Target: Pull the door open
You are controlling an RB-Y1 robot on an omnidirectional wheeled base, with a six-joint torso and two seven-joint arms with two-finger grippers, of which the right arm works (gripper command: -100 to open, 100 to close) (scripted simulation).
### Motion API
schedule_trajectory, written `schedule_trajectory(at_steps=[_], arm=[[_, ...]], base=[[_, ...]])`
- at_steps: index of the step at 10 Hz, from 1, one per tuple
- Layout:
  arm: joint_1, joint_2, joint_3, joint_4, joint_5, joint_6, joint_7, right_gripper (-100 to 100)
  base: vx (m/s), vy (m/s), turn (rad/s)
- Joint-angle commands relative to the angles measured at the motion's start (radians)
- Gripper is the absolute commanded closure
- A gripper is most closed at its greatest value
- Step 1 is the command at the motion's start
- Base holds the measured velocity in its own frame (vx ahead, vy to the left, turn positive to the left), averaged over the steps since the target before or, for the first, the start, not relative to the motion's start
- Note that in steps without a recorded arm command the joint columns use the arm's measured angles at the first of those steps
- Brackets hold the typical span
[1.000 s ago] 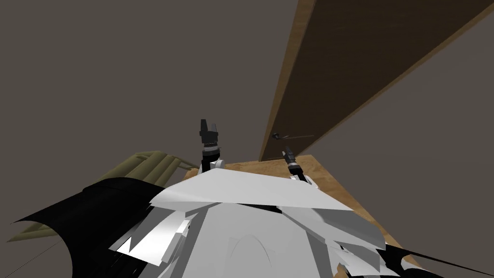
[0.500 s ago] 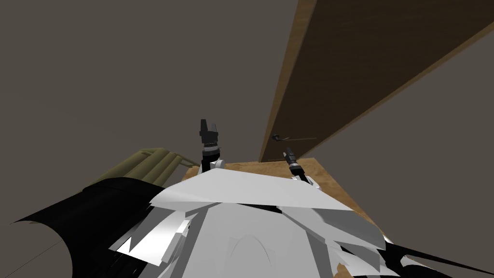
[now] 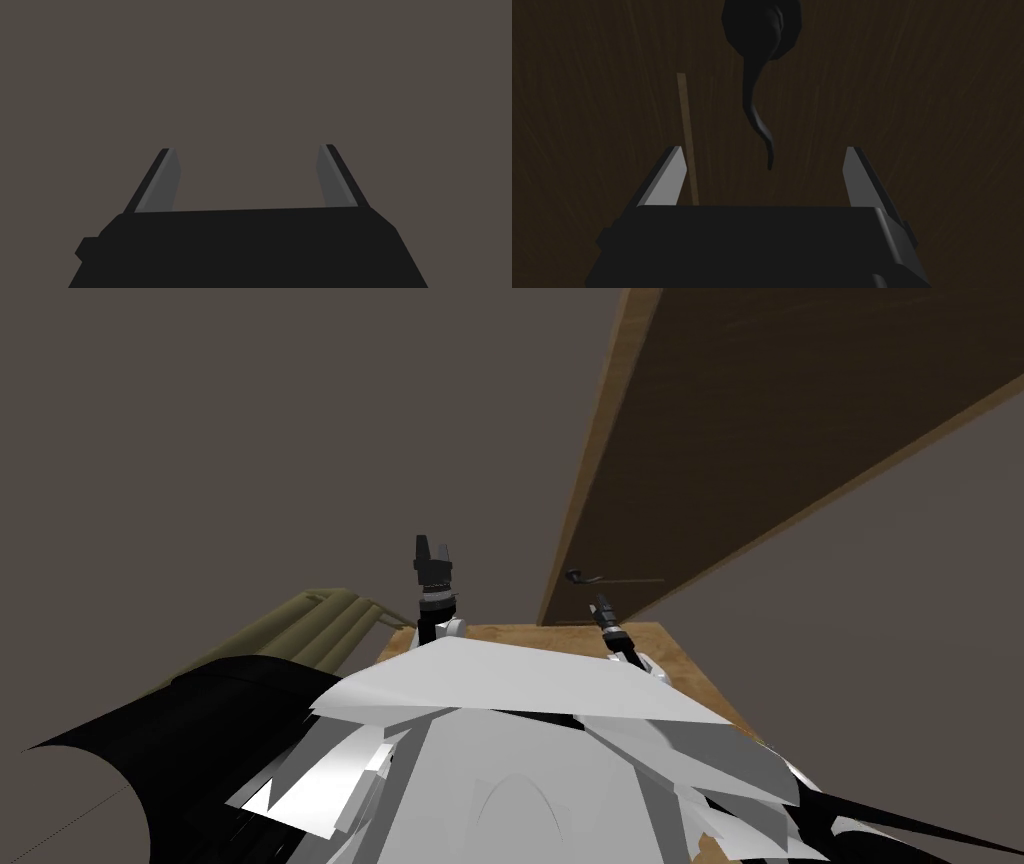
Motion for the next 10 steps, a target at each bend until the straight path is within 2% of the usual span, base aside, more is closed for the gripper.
schedule_trajectory(at_steps=[1, 4, 5, 6, 7, 8, 9, 10], arm=[[-0.025, 0.003, -0.019, 0.036, 0.002, -0.009, -0.001, -100], [-0.08, 0.013, -0.064, 0.12, 0.008, -0.028, 0.001, -100], [-0.08, 0.013, -0.064, 0.13, 0.008, -0.028, 0.001, -100], [-0.101, 0.016, -0.081, 0.163, 0.01, -0.035, 0.001, -100], [-0.101, 0.016, -0.081, 0.171, 0.01, -0.035, 0.001, -100], [-0.123, 0.02, -0.098, 0.211, 0.012, -0.043, 0.002, -100], [-0.123, 0.02, -0.098, 0.216, 0.012, -0.043, 0.002, -100], [-0.144, 0.025, -0.115, 0.258, 0.014, -0.05, 0.003, -100]], base=[[0.025, -0.003, 0.164], [0.029, -0.003, 0.184], [0.023, -0.008, 0.033], [0.023, -0.005, 0.124], [0.017, -0.01, 0.07], [0.018, -0.01, 0.128], [0.015, -0.011, 0.065], [0.017, -0.009, 0.115]])
